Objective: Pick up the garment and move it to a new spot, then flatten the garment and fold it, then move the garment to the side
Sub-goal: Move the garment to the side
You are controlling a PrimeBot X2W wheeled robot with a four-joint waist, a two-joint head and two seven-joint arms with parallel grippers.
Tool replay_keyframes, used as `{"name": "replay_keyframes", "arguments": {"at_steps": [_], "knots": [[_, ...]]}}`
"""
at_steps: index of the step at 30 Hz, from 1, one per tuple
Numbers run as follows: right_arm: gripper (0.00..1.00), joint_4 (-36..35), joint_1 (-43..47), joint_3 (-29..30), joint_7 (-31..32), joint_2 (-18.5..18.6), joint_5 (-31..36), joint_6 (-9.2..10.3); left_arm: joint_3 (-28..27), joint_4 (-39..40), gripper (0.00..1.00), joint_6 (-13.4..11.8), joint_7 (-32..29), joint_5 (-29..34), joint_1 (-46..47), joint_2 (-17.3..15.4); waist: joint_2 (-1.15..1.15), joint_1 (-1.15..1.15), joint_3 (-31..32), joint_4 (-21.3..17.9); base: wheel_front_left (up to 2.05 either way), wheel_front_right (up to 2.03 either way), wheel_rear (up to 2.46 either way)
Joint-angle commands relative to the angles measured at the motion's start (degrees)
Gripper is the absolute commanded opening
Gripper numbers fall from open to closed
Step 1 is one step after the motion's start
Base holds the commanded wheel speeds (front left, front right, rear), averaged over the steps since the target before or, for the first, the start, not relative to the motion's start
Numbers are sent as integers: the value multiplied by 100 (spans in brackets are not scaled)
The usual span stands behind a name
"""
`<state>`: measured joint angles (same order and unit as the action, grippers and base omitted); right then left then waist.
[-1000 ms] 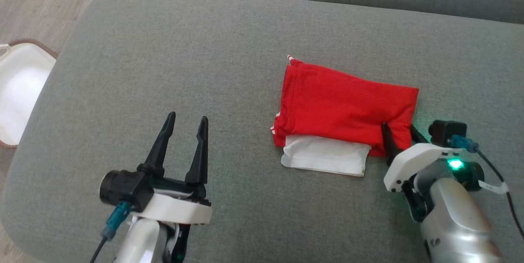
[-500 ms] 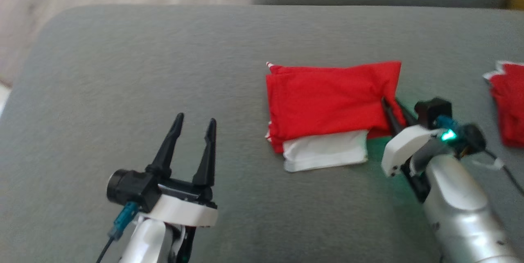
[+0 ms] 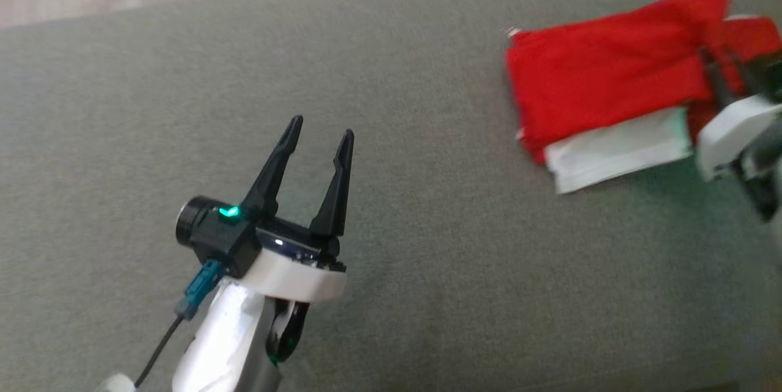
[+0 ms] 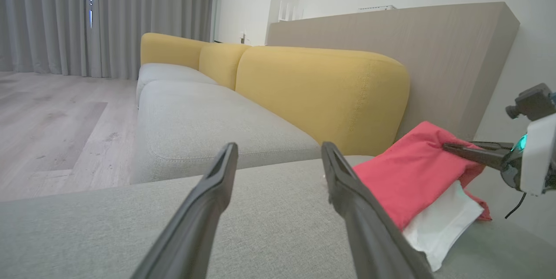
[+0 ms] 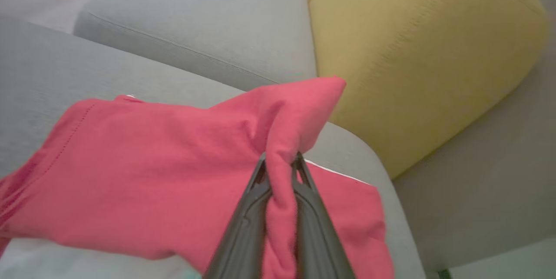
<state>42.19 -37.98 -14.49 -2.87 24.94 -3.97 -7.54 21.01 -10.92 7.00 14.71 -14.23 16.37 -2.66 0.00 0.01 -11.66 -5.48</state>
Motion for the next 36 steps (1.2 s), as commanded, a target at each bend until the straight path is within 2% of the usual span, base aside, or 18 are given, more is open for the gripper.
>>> {"name": "replay_keyframes", "arguments": {"at_steps": [1,7,13,19,20,21,29,36], "knots": [[0,-197,-183,6,25,242,-71,5,-101,202,100,-38,29,-60,260,-21,0,-1,-218,-143,0,0,0],[0,2,-230,499,90,846,-107,5,-57,142,100,-17,29,-60,390,-21,0,-1,-397,-117,0,0,0],[0,199,-277,960,137,1058,43,5,-74,131,100,8,29,-49,472,-21,0,-1,-573,7,0,0,0],[0,464,-287,1344,208,1120,218,5,-101,128,100,23,29,-56,498,-21,0,-1,-672,152,0,0,0],[6,517,-285,1439,245,1114,262,5,-110,126,100,25,29,-56,496,-21,0,-1,-672,172,0,0,0],[100,543,-284,1543,236,1094,304,5,-120,123,100,27,29,-55,492,-21,0,-1,-662,187,0,0,0],[100,363,-236,1947,61,697,737,5,-249,97,100,36,29,-63,363,-21,0,-1,-317,234,0,0,0],[100,-398,-109,1890,-200,-308,649,5,-602,86,100,30,29,-182,20,-21,0,-1,265,280,0,0,0]]}}
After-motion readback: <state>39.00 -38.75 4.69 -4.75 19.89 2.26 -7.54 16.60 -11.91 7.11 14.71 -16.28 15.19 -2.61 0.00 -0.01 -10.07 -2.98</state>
